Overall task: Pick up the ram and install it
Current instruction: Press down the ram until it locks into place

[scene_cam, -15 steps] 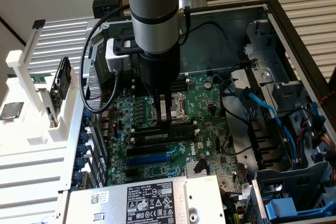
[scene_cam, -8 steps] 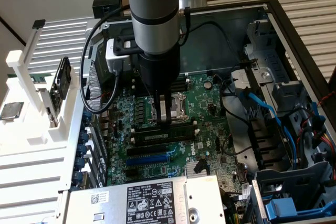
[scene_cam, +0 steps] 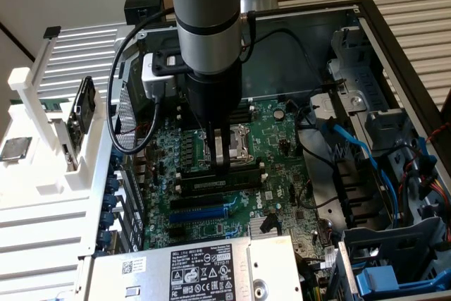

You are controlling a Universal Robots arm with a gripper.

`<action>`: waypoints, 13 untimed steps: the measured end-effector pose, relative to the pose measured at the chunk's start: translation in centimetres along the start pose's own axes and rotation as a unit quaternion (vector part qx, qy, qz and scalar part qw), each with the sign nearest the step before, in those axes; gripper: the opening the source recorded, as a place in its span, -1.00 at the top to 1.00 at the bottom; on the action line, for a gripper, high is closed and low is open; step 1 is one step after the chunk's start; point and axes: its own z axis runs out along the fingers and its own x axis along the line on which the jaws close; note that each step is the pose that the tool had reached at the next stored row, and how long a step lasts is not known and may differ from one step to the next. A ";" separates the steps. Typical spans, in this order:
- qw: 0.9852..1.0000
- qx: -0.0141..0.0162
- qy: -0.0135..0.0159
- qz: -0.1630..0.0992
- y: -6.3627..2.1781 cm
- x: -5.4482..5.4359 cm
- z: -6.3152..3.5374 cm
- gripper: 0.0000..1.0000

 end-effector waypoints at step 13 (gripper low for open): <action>1.000 0.000 0.000 0.000 0.00 0.1 0.13 0.79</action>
